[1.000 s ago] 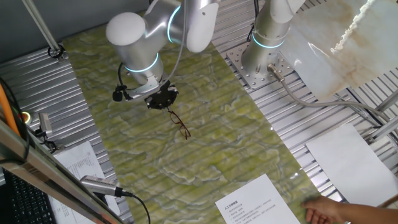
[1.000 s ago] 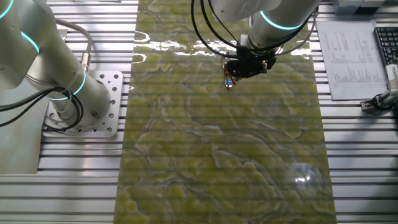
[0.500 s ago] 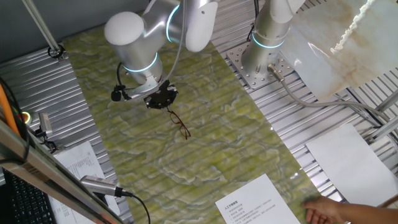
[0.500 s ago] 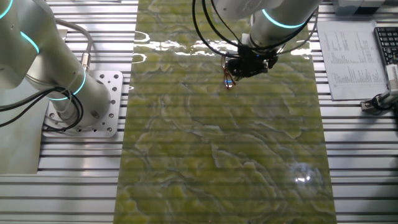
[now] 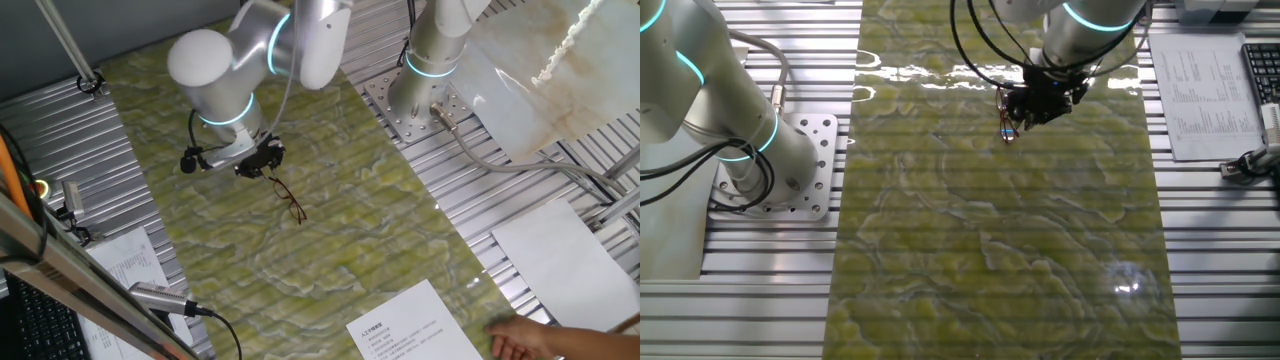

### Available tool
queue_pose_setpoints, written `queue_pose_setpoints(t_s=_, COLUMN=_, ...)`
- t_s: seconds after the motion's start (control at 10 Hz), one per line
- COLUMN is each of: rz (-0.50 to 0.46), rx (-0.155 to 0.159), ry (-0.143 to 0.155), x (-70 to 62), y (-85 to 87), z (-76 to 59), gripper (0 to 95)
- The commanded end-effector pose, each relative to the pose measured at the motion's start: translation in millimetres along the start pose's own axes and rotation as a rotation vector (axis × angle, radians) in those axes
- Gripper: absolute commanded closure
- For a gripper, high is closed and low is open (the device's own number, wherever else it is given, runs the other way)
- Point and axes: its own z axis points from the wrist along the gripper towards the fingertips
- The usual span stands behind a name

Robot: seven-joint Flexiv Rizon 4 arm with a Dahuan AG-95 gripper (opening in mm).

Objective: Unfold the leg of the glasses (with one hand)

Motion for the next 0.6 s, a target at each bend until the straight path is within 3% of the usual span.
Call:
queue_pose_setpoints(t_s=0.1, rz=-0.002, rx=-0.02, ry=-0.003, x=-0.3, y=0.4, z=-0.7, gripper=76.0)
queue_pose_setpoints(t_s=0.3, rz=-0.012, rx=-0.013, ry=0.023, x=-0.3, y=0.4, z=-0.7, gripper=76.0)
queue_pose_setpoints(t_s=0.6, rz=-0.08, rx=-0.021, ry=-0.013, x=-1.8, y=0.1, z=-0.2, gripper=76.0)
